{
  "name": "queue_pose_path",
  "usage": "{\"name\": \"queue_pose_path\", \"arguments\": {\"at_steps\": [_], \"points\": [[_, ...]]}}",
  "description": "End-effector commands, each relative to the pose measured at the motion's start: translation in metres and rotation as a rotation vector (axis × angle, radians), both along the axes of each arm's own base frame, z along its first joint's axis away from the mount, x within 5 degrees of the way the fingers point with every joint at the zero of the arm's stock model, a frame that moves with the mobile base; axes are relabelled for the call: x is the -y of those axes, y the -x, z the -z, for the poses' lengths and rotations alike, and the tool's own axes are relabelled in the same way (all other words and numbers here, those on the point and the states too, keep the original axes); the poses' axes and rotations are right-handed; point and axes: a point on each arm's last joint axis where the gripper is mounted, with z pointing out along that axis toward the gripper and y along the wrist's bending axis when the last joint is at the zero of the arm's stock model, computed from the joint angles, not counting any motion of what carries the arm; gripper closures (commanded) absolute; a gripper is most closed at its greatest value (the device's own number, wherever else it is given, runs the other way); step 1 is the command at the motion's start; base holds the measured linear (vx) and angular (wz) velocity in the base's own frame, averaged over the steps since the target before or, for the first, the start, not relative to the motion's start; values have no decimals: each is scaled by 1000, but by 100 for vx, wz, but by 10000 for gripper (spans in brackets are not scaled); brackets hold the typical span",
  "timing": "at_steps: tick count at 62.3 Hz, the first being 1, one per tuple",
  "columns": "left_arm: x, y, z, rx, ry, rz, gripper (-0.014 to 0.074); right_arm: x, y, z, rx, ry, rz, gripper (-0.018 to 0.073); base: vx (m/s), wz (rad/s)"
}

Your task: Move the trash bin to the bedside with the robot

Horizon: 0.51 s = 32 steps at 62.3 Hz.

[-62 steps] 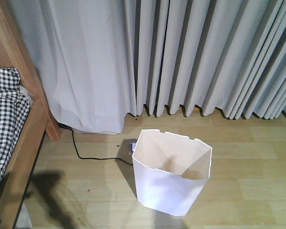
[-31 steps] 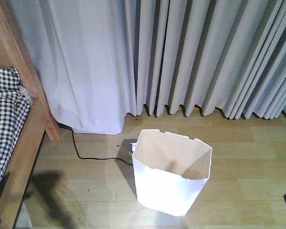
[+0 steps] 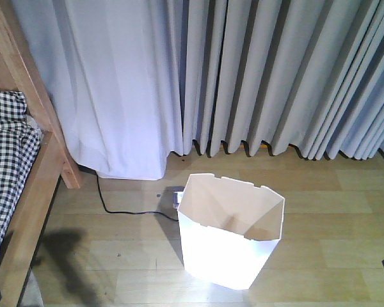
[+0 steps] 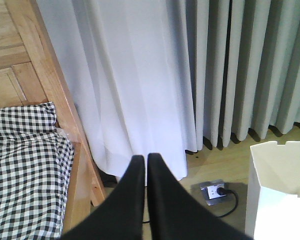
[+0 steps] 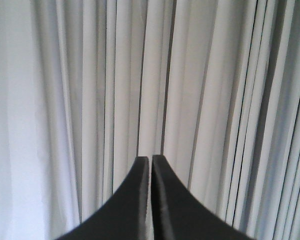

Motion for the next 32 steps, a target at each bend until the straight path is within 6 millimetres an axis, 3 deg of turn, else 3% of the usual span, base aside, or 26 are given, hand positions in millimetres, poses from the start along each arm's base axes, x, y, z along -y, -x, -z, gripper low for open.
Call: {"name": "queue_pose_path", "arguments": {"at_steps": [1,32], "points": [[0,-1,-1,71,9,-1,603,0,1,-5,78,15,4,567,0,0],[0,-1,-1,71,9,-1,603,0,1,-5,78,15,4,567,0,0]]}}
